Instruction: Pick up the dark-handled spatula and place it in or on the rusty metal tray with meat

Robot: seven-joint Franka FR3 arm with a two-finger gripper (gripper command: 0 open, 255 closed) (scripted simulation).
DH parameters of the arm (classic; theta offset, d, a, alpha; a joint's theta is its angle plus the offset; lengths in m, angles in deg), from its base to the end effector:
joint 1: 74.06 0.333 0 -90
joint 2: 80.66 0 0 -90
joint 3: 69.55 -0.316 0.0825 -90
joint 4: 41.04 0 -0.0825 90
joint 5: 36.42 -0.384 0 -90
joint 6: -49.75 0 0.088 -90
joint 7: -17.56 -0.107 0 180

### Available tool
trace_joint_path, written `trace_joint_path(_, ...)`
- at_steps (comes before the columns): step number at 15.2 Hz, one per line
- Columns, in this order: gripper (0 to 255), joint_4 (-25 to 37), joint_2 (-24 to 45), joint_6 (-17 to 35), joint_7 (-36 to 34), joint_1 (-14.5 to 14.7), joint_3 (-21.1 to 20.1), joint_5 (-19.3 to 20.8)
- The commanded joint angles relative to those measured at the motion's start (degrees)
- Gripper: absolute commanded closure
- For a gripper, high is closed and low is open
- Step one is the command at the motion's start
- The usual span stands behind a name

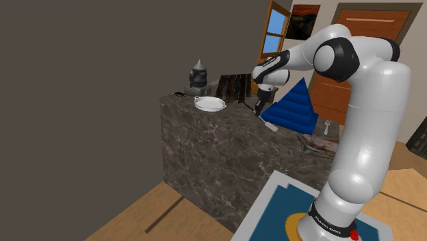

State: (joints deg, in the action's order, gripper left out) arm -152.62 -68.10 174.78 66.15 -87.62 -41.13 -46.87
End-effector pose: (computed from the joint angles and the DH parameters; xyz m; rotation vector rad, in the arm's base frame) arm 0.4598 -0.3891 0.3857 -3.1385 -0.0411 -0.1045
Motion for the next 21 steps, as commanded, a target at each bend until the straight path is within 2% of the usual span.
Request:
trace_joint_path(1, 255, 0.74, -0.74, -1.39, -0.38, 0.10, 0.17, 0.55)
trace_joint_path(13, 255, 6.30, -3.98, -9.68, -2.25, 0.52, 0.69, 2.94)
trace_joint_path(21, 255, -9.53, -19.44, -7.27, -0.78, -1.50, 3.33, 11.32)
